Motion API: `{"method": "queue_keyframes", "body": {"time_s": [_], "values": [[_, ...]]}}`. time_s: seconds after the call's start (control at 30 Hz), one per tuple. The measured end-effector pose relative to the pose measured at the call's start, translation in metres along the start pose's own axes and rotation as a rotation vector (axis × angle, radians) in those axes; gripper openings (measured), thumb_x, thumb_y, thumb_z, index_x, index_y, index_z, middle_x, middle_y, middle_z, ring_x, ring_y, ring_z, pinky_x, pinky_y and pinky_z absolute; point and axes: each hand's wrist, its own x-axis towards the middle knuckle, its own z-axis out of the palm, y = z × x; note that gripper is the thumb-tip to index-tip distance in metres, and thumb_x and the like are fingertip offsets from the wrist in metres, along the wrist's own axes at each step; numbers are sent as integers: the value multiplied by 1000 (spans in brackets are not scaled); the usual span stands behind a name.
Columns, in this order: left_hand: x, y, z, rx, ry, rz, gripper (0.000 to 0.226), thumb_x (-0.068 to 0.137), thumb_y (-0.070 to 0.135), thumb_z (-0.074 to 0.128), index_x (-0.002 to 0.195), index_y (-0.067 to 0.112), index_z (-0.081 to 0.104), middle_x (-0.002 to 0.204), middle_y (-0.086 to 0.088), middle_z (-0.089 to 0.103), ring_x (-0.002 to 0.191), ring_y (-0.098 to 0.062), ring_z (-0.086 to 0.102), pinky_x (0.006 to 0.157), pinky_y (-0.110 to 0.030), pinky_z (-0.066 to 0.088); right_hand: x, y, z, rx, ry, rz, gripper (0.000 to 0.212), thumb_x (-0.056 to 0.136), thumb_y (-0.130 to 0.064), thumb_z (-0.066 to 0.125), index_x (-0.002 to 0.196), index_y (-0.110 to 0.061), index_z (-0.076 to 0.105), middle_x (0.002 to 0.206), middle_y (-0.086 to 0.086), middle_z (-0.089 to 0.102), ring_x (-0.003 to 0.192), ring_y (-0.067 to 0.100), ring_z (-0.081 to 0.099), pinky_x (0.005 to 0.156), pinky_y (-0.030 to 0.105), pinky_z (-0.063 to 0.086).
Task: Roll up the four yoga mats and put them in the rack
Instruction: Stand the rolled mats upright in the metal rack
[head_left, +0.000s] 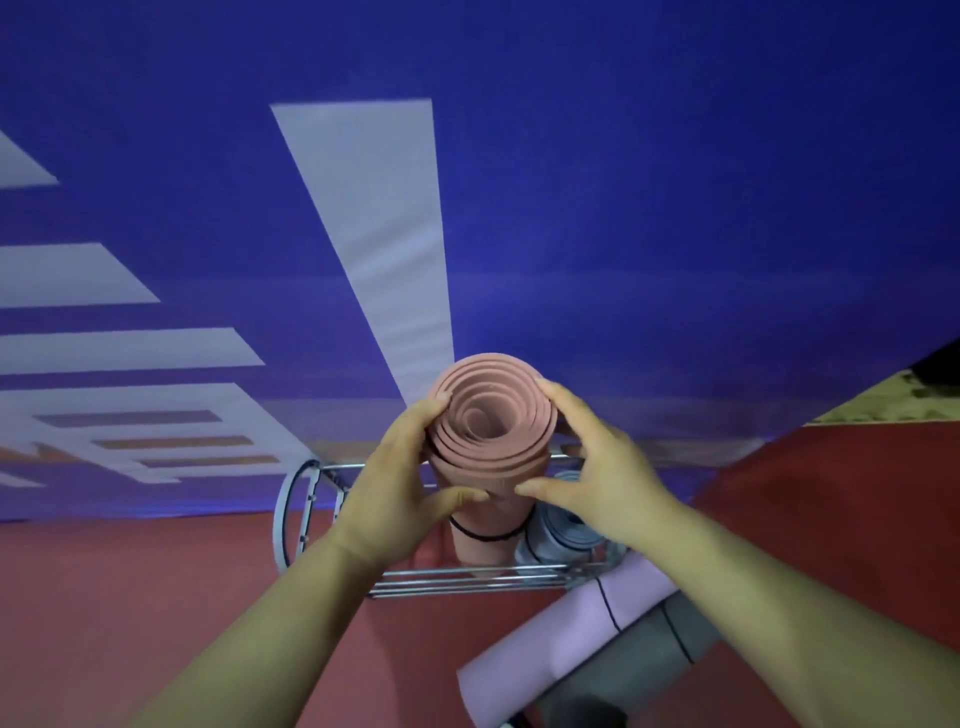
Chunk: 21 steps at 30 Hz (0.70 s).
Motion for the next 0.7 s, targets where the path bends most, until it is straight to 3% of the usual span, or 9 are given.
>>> {"method": "queue_keyframes", "body": {"time_s": [0.13,0.27,0.3,0.4,0.47,0.57,0.7], "values": [[1,-45,33,35,-23,-5,99,64,21,97,145,14,40,151,-2,44,139,-18,47,109,-49,46,4,34,22,-53,15,18,103,67,-35,94,151,-45,35,142,-16,57,125,5,54,102,26,46],[-3,-72,58,47,-58,-56,101,62,20,97,144,29,37,145,5,44,134,-13,48,106,-40,47,5,73,44,-122,-9,44,103,68,-31,94,153,-38,36,142,-10,58,118,5,50,91,5,36],[-5,-79,63,55,-86,-75,105,62,20,96,146,30,36,143,5,43,133,-7,46,106,-33,46,4,82,50,-151,-28,49,103,67,-32,94,153,-37,36,143,-9,58,119,7,49,91,5,37],[-10,-103,83,98,-152,-111,121,63,15,95,159,26,22,145,2,37,131,18,31,107,-4,28,6,109,67,-238,-80,67,105,68,-40,92,154,-40,33,140,-4,61,123,22,57,98,32,48],[-10,-117,93,120,-148,-119,122,66,16,94,161,25,17,147,-1,35,131,11,32,106,-1,24,11,124,75,-274,-65,42,107,67,-42,92,156,-36,33,141,-1,61,126,25,56,103,37,46],[2,-127,99,123,-114,-89,117,69,20,93,161,15,20,149,-3,34,136,-4,36,111,-9,28,24,132,74,-206,-41,38,105,71,-39,91,157,-37,31,147,-6,56,129,16,53,101,26,43],[10,-124,95,142,-76,-66,115,68,21,94,159,12,24,150,0,35,137,-2,36,112,-9,26,34,130,67,-201,-41,29,104,70,-39,91,156,-38,32,144,-7,59,120,11,54,92,17,41]]}}
